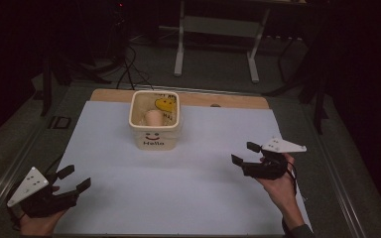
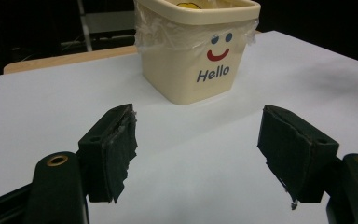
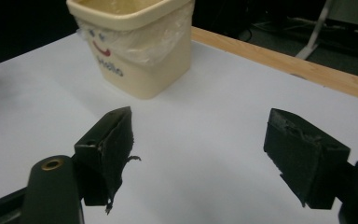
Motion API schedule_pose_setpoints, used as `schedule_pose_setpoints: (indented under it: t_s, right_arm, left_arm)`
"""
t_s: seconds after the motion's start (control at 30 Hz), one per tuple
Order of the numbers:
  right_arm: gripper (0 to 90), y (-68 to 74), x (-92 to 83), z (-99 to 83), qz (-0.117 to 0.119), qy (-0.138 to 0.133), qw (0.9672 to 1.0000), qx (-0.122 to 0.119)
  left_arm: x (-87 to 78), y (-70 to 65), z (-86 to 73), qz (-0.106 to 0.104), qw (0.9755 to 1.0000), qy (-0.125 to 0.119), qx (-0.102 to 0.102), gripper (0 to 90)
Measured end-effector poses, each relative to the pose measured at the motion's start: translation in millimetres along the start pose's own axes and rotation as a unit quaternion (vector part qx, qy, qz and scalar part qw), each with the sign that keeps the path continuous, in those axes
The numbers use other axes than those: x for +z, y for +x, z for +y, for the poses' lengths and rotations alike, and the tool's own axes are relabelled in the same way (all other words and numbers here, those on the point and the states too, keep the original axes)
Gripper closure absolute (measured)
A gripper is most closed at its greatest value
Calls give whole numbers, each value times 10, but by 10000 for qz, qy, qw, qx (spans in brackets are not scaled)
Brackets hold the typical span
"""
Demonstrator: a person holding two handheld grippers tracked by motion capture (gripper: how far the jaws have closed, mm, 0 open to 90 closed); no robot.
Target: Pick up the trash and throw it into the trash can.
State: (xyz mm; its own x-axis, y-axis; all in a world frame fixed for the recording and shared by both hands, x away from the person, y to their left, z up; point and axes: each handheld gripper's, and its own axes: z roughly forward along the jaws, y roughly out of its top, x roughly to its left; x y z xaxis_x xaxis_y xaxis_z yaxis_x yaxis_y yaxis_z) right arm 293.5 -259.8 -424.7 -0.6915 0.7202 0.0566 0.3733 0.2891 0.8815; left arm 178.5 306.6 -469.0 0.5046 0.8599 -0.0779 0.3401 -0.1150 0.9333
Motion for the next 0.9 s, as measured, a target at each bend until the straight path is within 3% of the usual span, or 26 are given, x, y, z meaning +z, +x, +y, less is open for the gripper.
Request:
schedule_pose_setpoints:
  t_s: [0.07, 0.2, 0.43, 0.9]
  right_arm:
    - [221, 36, -19, -55, -58, -21, 9999, -127]
    - [206, 89, -87, -91, 82, -332, 9993, -141]
    - [135, 189, -105, -123, 137, -608, 9974, -375]
    - [98, 262, -135, -115, 121, -882, 9941, -627]
  left_arm:
    - [1, -5, 3, -4, 10000, -9, -2, 280]
    - [-2, -7, 7, -13, 10000, -19, 16, 279]
    - [1, -8, 7, -73, 10000, -24, 27, 272]
    - [8, -16, 13, -57, 10000, -34, 23, 233]
